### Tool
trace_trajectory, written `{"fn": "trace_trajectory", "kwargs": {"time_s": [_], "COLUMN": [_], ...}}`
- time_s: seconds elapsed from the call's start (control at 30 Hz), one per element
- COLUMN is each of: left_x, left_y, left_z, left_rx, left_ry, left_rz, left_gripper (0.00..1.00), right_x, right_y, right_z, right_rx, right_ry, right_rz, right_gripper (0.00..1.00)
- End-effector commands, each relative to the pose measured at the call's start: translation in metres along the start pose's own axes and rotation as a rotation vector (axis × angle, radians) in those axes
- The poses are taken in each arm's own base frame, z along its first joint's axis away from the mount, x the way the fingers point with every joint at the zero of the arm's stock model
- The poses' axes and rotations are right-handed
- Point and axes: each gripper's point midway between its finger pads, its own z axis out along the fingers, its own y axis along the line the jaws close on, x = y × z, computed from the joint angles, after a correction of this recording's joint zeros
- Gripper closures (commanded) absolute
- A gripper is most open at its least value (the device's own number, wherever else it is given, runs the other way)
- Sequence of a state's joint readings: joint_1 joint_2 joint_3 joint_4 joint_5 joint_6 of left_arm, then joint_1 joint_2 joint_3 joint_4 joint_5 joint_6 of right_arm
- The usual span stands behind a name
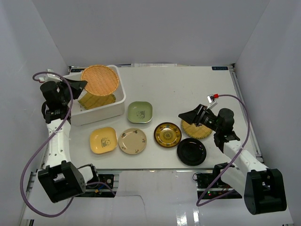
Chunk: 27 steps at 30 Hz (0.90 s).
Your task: Place the plates into the plastic bin on the countertop
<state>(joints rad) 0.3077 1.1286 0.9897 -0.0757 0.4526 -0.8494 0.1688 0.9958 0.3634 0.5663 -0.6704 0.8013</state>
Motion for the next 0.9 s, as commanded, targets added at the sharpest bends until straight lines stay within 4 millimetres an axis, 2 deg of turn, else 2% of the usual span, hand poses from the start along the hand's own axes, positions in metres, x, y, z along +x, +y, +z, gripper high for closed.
{"fn": "trace_trajectory", "kwargs": {"time_s": [0.0, 0.1, 0.3, 0.4, 0.5, 0.53, 0.6, 0.63, 0.7, 0.73, 0.83, 0.87], "left_x": [0.002, -0.003, -0.003, 0.003, 0.008, 0.010, 0.010, 0.010, 0.013, 0.013, 0.013, 0.011], "left_y": [0.039, 0.067, 0.099, 0.114, 0.124, 0.124, 0.126, 0.125, 0.126, 0.124, 0.116, 0.113], "left_z": [0.004, 0.017, 0.029, 0.034, 0.038, 0.039, 0.041, 0.042, 0.044, 0.045, 0.045, 0.044], "left_rx": [-0.138, -0.233, -0.332, -0.363, -0.382, -0.379, -0.380, -0.374, -0.368, -0.358, -0.328, -0.318], "left_ry": [-0.018, -0.027, -0.025, -0.002, 0.007, 0.014, 0.015, 0.014, 0.026, 0.025, 0.026, 0.021], "left_rz": [-0.029, -0.030, 0.021, 0.036, 0.021, 0.017, 0.011, 0.009, -0.006, -0.007, -0.022, -0.020], "left_gripper": [1.00, 1.00, 1.00, 1.00, 0.85, 0.73, 0.58, 0.47, 0.41, 0.33, 0.19, 0.11], "right_x": [-0.008, -0.010, -0.012, -0.015, -0.022, -0.025, -0.029, -0.026, -0.024, -0.019, -0.017, -0.015], "right_y": [-0.009, -0.012, -0.034, -0.047, -0.056, -0.059, -0.072, -0.078, -0.089, -0.095, -0.110, -0.120], "right_z": [-0.002, -0.005, -0.012, -0.016, -0.019, -0.021, -0.027, -0.029, -0.034, -0.036, -0.045, -0.052], "right_rx": [0.070, 0.101, 0.220, 0.297, 0.364, 0.386, 0.462, 0.484, 0.533, 0.554, 0.629, 0.684], "right_ry": [-0.017, -0.027, -0.072, -0.083, -0.101, -0.107, -0.137, -0.139, -0.153, -0.150, -0.169, -0.187], "right_rz": [-0.093, -0.117, -0.133, -0.137, -0.154, -0.163, -0.164, -0.161, -0.155, -0.151, -0.148, -0.137], "right_gripper": [0.26, 0.27, 0.27, 0.27, 0.27, 0.27, 0.27, 0.27, 0.27, 0.27, 0.27, 0.27]}}
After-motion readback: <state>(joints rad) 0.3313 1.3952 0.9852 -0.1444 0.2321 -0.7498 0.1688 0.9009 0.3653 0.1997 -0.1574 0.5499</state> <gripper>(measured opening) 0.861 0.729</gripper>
